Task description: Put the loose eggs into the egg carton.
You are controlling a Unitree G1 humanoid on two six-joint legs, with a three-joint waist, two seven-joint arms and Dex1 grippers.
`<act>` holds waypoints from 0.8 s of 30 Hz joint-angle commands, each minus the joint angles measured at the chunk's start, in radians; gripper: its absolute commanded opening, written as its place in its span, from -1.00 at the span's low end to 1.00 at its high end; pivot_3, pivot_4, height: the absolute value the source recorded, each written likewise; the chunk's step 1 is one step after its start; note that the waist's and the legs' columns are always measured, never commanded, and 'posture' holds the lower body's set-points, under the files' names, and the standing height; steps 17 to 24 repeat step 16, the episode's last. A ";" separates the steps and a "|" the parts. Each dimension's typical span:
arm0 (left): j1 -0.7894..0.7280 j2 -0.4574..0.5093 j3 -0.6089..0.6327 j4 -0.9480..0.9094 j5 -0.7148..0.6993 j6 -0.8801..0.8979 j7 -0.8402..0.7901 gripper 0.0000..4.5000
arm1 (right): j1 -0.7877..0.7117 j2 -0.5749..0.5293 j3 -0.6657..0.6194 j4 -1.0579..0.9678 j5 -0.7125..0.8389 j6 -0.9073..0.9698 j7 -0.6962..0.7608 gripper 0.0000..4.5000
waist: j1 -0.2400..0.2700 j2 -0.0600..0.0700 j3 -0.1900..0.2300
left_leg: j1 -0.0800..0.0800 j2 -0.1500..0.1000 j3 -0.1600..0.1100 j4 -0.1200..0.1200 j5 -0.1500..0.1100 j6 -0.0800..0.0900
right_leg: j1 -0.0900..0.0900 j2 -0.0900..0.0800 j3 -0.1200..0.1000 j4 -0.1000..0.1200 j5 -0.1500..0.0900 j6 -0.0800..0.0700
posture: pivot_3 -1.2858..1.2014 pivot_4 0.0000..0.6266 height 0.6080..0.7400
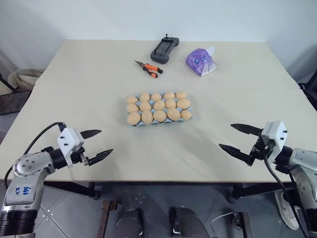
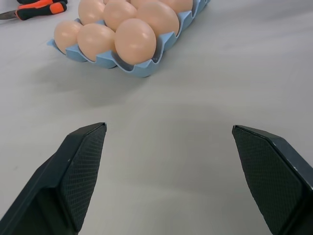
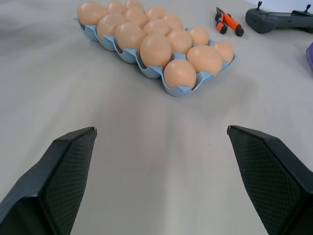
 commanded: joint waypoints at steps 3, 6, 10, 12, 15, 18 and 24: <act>-0.020 -0.001 0.000 -0.010 -0.005 -0.010 0.003 0.95 | -0.003 0.004 -0.006 -0.026 0.002 -0.017 0.003 1.00 | 0.000 0.000 0.000 | 0.000 0.000 0.000 0.000 0.000 0.000 | 0.000 0.000 0.000 0.000 0.000 0.000 | 0.03 -0.52 1.00; -0.026 -0.002 -0.001 -0.007 -0.004 -0.011 0.002 0.95 | 0.000 0.007 -0.004 -0.029 0.001 -0.016 0.003 1.00 | 0.000 0.000 0.000 | 0.000 0.000 0.000 0.000 0.000 0.000 | 0.000 0.000 0.000 0.000 0.000 0.000 | 0.03 -0.52 1.00; -0.027 -0.001 0.001 -0.005 -0.006 -0.011 0.001 0.95 | 0.003 0.010 -0.003 -0.032 0.000 -0.017 0.003 1.00 | 0.000 0.000 0.000 | 0.000 0.000 0.000 0.000 0.000 0.000 | 0.000 0.000 0.000 0.000 0.000 0.000 | 0.03 -0.52 1.00; -0.031 -0.003 0.001 -0.002 -0.006 -0.012 0.004 0.95 | 0.003 0.011 -0.001 -0.029 -0.001 -0.018 0.005 1.00 | 0.000 0.000 0.000 | 0.000 0.000 0.000 0.000 0.000 0.000 | 0.000 0.000 0.000 0.000 0.000 0.000 | 0.03 -0.52 1.00; -0.032 -0.006 0.003 -0.004 -0.008 -0.012 0.006 0.95 | 0.005 0.012 0.000 -0.029 -0.002 -0.020 0.006 1.00 | 0.000 0.000 0.000 | 0.000 0.000 0.000 0.000 0.000 0.000 | 0.000 0.000 0.000 0.000 0.000 0.000 | 0.03 -0.52 1.00; -0.032 -0.007 0.003 -0.004 -0.006 -0.024 0.004 0.95 | 0.006 0.012 0.001 -0.029 -0.001 -0.021 0.005 1.00 | 0.000 0.000 0.000 | 0.000 0.000 0.000 0.000 0.000 0.000 | 0.000 0.000 0.000 0.000 0.000 0.000 | 0.03 -0.52 1.00; -0.032 -0.007 0.003 -0.004 -0.006 -0.024 0.004 0.95 | 0.006 0.012 0.001 -0.029 -0.001 -0.021 0.005 1.00 | 0.000 0.000 0.000 | 0.000 0.000 0.000 0.000 0.000 0.000 | 0.000 0.000 0.000 0.000 0.000 0.000 | 0.03 -0.52 1.00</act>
